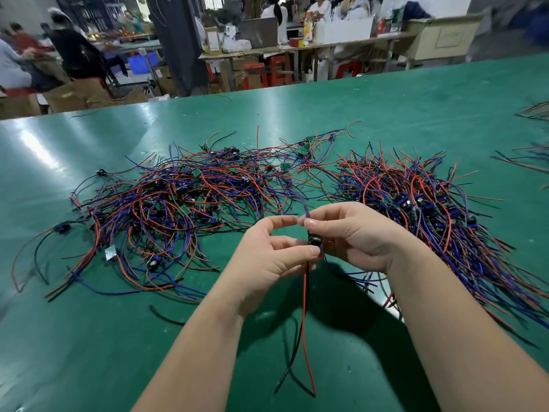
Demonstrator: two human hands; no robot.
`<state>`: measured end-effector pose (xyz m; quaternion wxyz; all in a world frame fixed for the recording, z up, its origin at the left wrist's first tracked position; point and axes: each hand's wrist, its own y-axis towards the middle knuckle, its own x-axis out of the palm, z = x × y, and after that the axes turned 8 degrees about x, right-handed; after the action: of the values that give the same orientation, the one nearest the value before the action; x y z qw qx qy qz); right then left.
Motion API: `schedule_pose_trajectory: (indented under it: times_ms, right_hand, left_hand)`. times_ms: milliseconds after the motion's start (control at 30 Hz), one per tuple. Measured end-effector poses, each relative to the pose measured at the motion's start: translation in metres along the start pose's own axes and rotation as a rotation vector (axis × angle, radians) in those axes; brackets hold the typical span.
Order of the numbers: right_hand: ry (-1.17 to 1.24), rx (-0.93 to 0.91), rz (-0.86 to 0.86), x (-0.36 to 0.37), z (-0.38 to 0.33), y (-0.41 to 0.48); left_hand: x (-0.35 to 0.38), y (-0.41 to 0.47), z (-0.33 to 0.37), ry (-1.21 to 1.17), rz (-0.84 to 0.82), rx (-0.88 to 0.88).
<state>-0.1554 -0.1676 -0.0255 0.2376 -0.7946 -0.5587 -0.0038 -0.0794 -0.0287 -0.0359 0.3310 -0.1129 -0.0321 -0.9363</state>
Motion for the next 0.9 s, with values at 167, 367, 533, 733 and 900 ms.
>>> schedule_pose_trajectory:
  times_ms: [167, 367, 533, 733, 900]
  right_hand:
    - [0.251, -0.148, 0.260, -0.006, -0.010, 0.000]
    - [0.478, -0.320, 0.501, -0.013, -0.014, 0.000]
    - [0.054, -0.395, 0.634, -0.007, -0.010, 0.004]
    - [-0.710, -0.365, 0.412, 0.009, 0.013, 0.013]
    - [-1.114, -0.452, 0.866, -0.023, 0.006, 0.016]
  left_hand:
    - [-0.005, -0.007, 0.006, 0.130, -0.211, -0.152]
    - [-0.001, -0.010, 0.006, 0.197, -0.300, -0.227]
    - [-0.005, 0.002, -0.002, 0.071, 0.061, -0.061]
    - [-0.011, 0.009, -0.015, 0.396, 0.121, 0.156]
    - [-0.020, 0.014, -0.014, 0.546, 0.217, 0.295]
